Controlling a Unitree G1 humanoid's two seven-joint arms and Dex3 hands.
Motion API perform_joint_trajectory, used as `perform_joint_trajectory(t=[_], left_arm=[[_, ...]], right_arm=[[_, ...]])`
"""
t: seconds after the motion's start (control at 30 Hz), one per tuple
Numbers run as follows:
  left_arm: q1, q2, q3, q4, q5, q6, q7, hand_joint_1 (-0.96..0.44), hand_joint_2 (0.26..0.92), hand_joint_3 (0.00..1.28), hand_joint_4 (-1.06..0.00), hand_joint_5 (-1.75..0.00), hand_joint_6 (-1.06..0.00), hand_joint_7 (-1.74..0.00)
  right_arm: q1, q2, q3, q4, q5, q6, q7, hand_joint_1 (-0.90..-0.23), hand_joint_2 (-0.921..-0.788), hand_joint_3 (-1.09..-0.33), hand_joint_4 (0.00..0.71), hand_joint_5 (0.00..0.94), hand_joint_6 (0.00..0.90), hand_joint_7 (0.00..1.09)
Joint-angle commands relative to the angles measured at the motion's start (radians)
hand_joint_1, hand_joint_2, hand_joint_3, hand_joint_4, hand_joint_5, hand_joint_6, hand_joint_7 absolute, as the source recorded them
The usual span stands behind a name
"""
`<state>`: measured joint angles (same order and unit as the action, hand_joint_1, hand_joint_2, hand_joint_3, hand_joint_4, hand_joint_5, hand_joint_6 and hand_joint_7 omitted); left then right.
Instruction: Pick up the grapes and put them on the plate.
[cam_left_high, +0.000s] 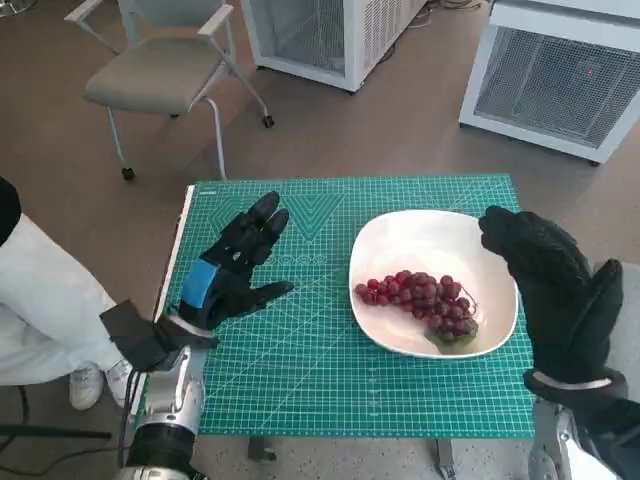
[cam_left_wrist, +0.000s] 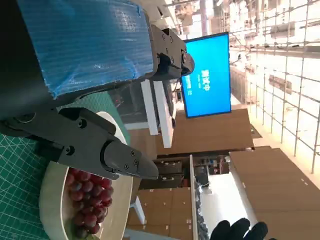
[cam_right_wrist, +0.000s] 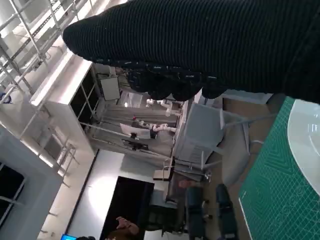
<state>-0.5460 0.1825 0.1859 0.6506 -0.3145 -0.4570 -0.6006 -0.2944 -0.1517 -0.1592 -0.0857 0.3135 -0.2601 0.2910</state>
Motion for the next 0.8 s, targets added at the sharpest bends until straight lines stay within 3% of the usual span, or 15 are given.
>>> perform_joint_trajectory(t=[0.03, 0.8], left_arm=[[0.024, -0.012, -0.003, -0.049, -0.012, 0.023, 0.004, -0.33, 0.893, 0.0, -0.22, 0.0, -0.34, -0.01], [0.066, -0.028, -0.004, -0.129, -0.044, 0.08, -0.03, -0.34, 0.896, 0.0, -0.24, 0.0, -0.36, -0.01]], right_arm=[[0.015, -0.005, -0.002, 0.005, 0.007, 0.013, 0.007, -0.43, -0.921, -0.626, 0.455, 0.605, 0.191, 0.92], [0.021, -0.011, -0.002, -0.015, 0.018, 0.035, 0.01, -0.436, -0.921, -0.625, 0.456, 0.603, 0.19, 0.93]])
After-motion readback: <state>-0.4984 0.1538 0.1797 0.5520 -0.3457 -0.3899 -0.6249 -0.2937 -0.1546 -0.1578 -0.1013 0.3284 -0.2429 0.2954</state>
